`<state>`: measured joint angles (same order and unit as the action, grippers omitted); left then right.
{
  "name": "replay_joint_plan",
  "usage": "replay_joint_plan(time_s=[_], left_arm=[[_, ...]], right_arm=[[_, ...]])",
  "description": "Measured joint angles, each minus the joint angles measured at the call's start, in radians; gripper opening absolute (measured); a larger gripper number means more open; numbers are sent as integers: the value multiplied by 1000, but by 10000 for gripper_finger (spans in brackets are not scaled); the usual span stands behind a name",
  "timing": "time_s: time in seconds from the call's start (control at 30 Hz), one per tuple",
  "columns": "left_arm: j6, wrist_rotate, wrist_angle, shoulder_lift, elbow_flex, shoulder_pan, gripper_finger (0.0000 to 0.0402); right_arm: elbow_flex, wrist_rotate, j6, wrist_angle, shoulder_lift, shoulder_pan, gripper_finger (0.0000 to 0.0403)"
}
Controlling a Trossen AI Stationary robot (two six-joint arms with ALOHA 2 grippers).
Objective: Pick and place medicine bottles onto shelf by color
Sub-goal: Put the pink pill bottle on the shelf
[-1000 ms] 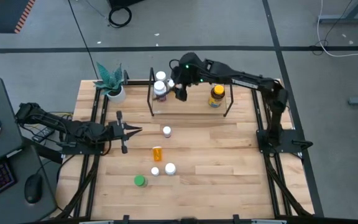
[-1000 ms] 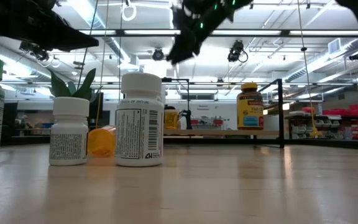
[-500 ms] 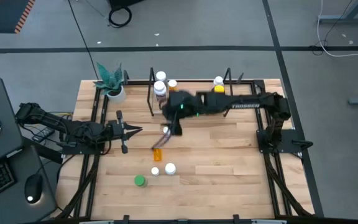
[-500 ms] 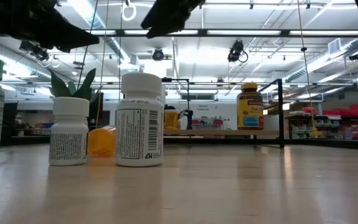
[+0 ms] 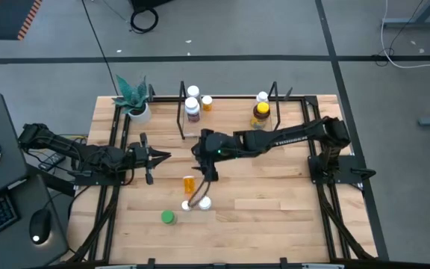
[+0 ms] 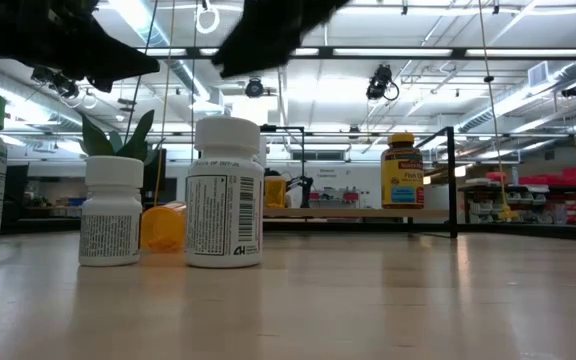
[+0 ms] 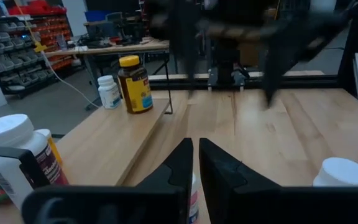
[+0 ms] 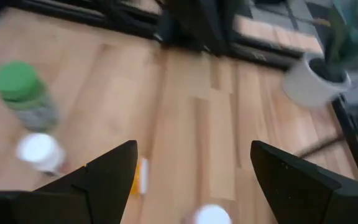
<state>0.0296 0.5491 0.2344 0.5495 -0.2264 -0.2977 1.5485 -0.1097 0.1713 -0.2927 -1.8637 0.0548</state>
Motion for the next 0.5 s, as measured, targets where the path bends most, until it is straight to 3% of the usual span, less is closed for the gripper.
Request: replay_joint_plan(time_s=[0.33,0.5], left_arm=[[0,0,0,0,0,0,26],[1,0,2,0,0,0,32]], right_arm=[[-254,80,-104,314,-3,-105,322],[-280,84,-125,383,-64,-122,322]])
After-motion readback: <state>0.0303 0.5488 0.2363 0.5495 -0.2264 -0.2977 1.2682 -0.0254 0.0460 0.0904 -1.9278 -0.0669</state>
